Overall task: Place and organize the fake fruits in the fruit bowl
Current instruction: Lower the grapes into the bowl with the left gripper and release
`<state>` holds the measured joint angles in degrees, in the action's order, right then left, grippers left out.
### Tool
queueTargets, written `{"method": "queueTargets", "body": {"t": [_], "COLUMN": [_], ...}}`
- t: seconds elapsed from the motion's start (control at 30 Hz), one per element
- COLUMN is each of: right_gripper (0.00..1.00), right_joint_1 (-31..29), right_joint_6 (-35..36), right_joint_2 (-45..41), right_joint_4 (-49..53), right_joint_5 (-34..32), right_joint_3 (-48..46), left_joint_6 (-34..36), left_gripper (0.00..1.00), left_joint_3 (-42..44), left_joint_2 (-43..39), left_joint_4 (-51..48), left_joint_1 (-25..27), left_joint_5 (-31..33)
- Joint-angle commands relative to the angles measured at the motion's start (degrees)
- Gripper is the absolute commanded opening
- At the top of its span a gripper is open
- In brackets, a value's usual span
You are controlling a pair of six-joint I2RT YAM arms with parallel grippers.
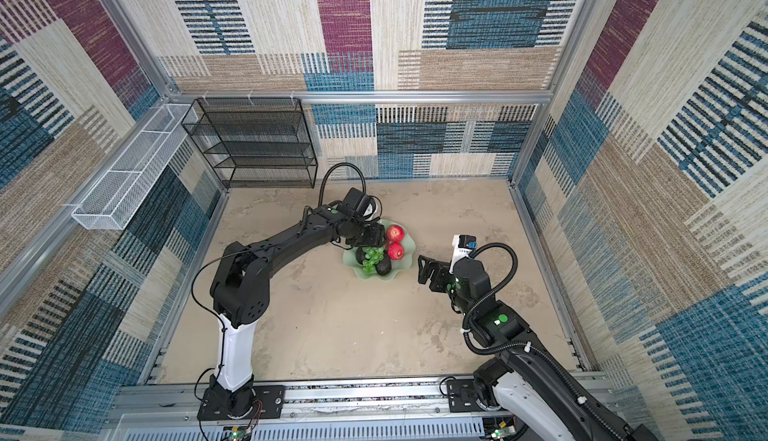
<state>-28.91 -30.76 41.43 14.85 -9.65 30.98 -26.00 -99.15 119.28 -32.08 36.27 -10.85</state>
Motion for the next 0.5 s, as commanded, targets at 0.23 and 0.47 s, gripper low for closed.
{"method": "queueTargets", "body": {"t": [0.23,0.47], "right_gripper": [0.99,1.00], "right_joint_1": [0.0,-0.1], "right_joint_6": [0.8,1.2], "right_joint_2": [1.5,2.3], "right_joint_4": [-0.9,-1.6], "right_joint_5": [-1.7,-2.0], "right_joint_3": [0.7,1.4], "left_joint_6": [0.0,3.3], "left_gripper": [0.93,0.99], "left_joint_3": [1.5,7.6], "left_joint_2": [-4.2,-12.4], "left_joint_4": [0.4,1.2], "left_joint_1": [-0.2,-0.2], "left_joint_5": [5.0,15.1]}}
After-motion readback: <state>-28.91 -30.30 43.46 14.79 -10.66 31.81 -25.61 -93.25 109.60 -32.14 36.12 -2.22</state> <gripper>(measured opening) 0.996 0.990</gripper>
